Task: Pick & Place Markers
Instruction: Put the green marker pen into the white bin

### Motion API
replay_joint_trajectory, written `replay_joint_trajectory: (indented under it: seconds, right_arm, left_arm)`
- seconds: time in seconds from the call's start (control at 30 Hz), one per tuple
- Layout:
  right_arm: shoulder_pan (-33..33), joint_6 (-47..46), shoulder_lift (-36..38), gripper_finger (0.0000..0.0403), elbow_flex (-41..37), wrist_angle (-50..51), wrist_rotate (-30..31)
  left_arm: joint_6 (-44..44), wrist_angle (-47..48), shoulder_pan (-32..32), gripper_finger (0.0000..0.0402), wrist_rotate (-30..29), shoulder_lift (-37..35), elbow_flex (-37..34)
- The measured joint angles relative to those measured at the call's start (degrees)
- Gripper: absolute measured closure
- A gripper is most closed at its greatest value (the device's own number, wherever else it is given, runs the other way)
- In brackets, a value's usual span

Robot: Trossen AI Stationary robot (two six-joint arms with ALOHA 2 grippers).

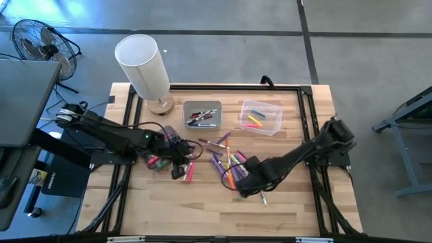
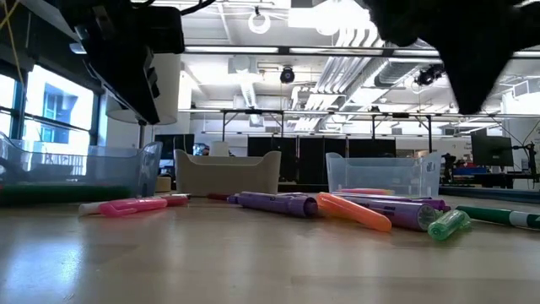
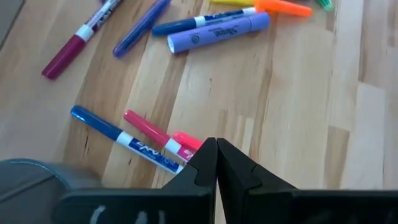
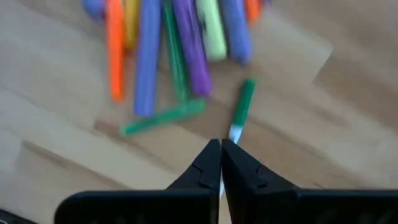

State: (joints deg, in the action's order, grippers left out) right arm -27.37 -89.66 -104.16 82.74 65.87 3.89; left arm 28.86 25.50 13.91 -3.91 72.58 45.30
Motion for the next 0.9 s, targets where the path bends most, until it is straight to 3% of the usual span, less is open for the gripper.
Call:
replay_joint_trajectory:
  seconds: [0.57,0.73,0.9]
  right_arm:
    - [-2.80,-6.94,-3.63,0.0288,-12.97,-13.30,-1.66]
    - [-2.64,-9.21,-3.22,0.0296,-18.30,-19.29,-4.39]
    - [-2.58,-10.82,-3.01,0.0362,-21.23,-20.15,-5.21]
  left_arm:
    - [-1.61,0.39,0.00,0.0401,3.57,-0.01,0.00]
    - [-1.44,0.39,0.00,0.0401,3.57,-0.02,0.00]
    - [-1.48,0.37,0.00,0.0401,3.58,-0.02,-0.04]
